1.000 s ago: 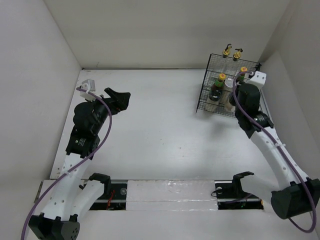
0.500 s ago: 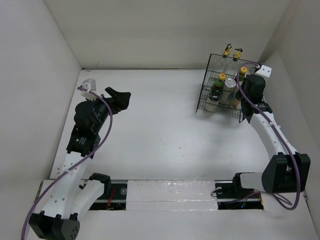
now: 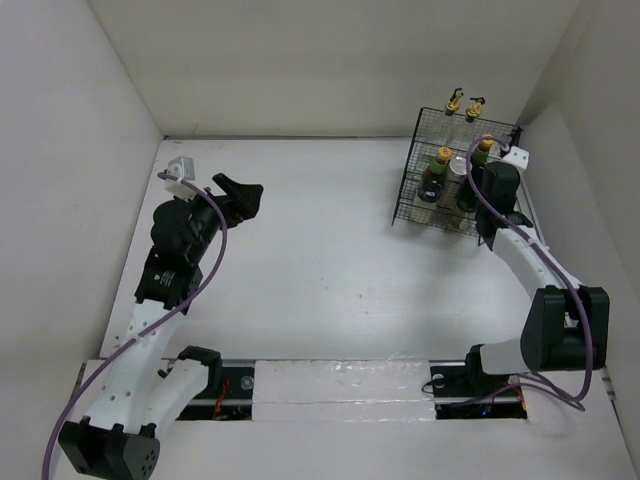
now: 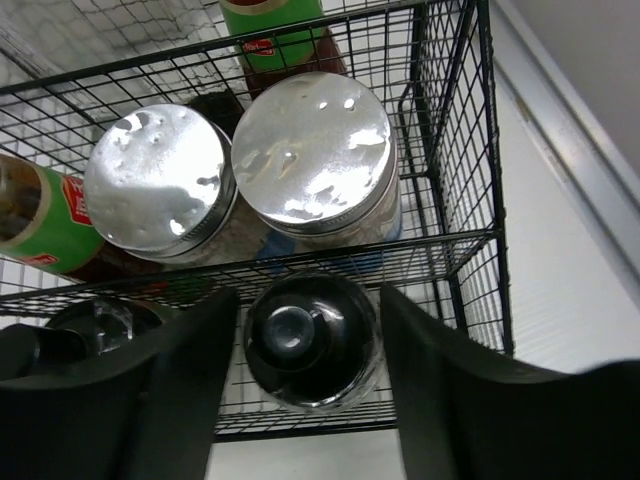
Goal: Organize the condiment bottles
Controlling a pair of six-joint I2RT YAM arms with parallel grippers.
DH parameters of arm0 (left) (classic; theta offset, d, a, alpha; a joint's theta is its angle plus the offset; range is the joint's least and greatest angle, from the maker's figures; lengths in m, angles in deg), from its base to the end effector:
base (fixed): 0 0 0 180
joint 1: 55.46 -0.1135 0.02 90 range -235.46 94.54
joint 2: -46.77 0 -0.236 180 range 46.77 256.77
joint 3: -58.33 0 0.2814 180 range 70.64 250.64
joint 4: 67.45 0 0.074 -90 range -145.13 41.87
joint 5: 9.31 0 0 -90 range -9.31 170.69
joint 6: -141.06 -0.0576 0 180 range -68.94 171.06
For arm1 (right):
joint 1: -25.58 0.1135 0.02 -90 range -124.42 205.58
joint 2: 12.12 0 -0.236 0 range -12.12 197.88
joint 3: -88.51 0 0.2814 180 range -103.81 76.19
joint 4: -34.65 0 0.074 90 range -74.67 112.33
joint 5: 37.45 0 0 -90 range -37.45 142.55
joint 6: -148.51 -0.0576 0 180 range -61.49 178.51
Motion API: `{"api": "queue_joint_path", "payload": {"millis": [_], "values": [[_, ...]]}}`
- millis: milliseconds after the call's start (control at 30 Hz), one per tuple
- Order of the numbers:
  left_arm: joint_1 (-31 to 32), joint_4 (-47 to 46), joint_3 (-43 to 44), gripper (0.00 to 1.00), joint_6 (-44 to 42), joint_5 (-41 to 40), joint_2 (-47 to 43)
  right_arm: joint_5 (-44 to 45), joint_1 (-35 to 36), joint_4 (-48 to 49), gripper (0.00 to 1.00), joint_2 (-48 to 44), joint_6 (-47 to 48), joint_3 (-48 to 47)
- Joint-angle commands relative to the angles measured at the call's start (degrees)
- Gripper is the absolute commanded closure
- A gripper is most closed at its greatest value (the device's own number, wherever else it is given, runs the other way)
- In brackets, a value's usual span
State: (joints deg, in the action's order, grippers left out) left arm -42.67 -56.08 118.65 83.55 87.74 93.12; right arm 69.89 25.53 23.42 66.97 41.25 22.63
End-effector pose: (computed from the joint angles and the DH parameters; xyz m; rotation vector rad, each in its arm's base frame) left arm 0.2532 -0.0647 0.3581 -0.1685 1.5610 -0.7202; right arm 0.3667 -0.0175 0.2276 0.4874 1.9174 -0.1071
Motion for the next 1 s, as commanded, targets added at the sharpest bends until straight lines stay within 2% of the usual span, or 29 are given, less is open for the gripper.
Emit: {"api": "queue_joint_path", "payload": {"millis": [0,100,200,333,433,467,533,700,733,833,867,967], "values": [[0.21,-2.13,1.03,0.14,0.20,0.16,-1.08,-1.44,-0.30,4.10,0.32,-1.56,-0.67,0.21],[0.21,-2.13,1.03,0.12,0.20,-0.46,-1.08,-1.96,-0.30,4.10,0.16,-4.90,-0.67,0.21],[0.21,-2.13,1.03,0.04,0.20,0.25,-1.08,-3.27,-0.30,4.10,0.00,-9.63,-0.67,-0.49],[0.21,-2.13,1.03,0.00,0.20,0.77,-1.08,-4.07,1.72,4.10,0.00,-17.72,0.73,-0.49],[0.21,-2.13,1.03,0.00,0.20,1.39,-1.61,-8.36,4.88,5.33,0.00,-23.60,4.23,-0.49],[0.21,-2.65,1.03,0.00,0.73,1.91,-1.61,-14.38,5.93,6.12,0.00,-24.76,5.64,-0.49],[0.21,-2.65,1.03,0.00,0.73,1.92,-1.61,-19.52,9.80,8.92,0.00,-27.22,7.23,1.25],[0.21,-2.65,1.03,0.00,0.73,1.39,-1.61,-39.37,19.28,11.48,0.00,-27.85,11.36,1.97],[0.21,-1.87,1.03,0.00,1.25,1.39,-1.61,-41.93,23.13,12.10,0.00,-27.15,11.98,1.97],[0.21,-1.33,1.74,0.00,1.26,1.39,-1.61,-43.97,29.48,12.71,0.00,-25.13,13.47,2.49],[0.21,-1.33,1.74,0.00,1.26,1.39,-2.31,-43.97,33.59,12.72,0.00,-24.43,14.35,2.50],[0.21,-1.08,1.74,0.00,1.26,0.86,-2.31,-40.47,39.84,12.19,0.00,-21.79,16.54,2.50]]}}
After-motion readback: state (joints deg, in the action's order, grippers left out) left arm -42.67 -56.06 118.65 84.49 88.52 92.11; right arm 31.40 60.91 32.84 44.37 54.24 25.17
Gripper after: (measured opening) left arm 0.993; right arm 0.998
